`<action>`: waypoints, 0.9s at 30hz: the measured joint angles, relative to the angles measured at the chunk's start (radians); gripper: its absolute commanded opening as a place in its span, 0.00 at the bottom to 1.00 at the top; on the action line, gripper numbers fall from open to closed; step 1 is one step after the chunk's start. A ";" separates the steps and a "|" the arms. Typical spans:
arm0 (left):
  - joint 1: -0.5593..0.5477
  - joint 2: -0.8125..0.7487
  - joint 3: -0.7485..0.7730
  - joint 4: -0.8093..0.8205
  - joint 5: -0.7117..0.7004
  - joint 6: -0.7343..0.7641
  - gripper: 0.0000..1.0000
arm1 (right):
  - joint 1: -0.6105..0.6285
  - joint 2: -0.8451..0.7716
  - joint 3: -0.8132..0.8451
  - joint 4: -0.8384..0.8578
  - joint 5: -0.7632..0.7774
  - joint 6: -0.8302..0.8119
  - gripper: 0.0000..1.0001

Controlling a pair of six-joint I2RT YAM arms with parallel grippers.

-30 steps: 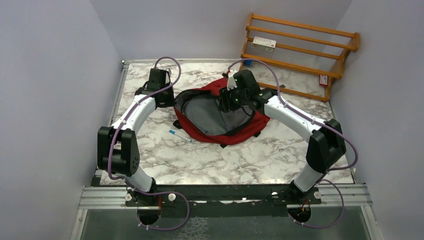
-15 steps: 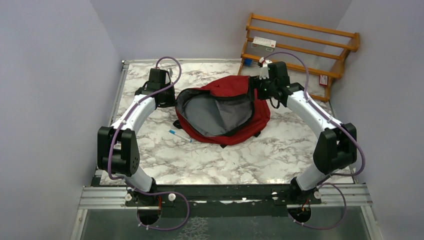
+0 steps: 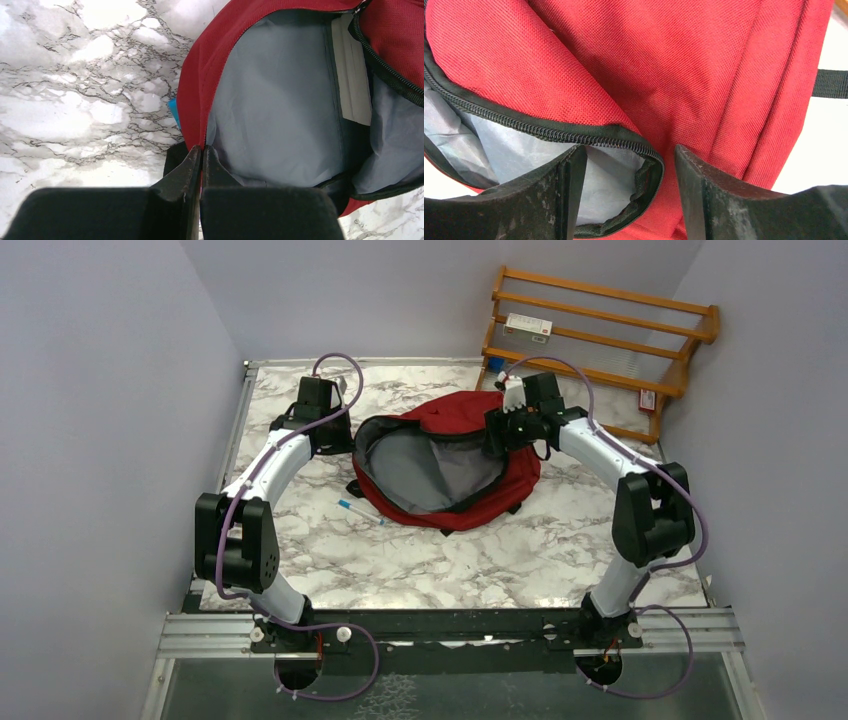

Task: Pack the student bag
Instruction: Zip the student bag at the center of the board.

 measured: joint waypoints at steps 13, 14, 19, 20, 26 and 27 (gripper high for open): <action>0.000 -0.007 -0.009 0.011 0.006 0.000 0.00 | 0.000 0.012 0.000 0.008 -0.073 -0.024 0.15; 0.000 -0.010 -0.009 0.011 0.007 0.000 0.00 | 0.000 0.008 0.000 0.007 -0.078 -0.022 0.10; 0.000 -0.023 -0.009 0.011 0.016 -0.001 0.00 | 0.000 -0.029 0.001 -0.006 -0.142 -0.004 0.01; 0.000 -0.024 -0.009 0.011 0.018 -0.001 0.00 | 0.000 -0.035 0.004 -0.009 -0.163 -0.001 0.01; 0.000 -0.025 -0.009 0.011 0.026 -0.001 0.00 | 0.002 -0.042 0.049 -0.051 -0.324 0.059 0.03; 0.000 -0.025 -0.009 0.011 0.027 -0.001 0.00 | 0.005 -0.042 0.063 -0.069 -0.352 0.069 0.04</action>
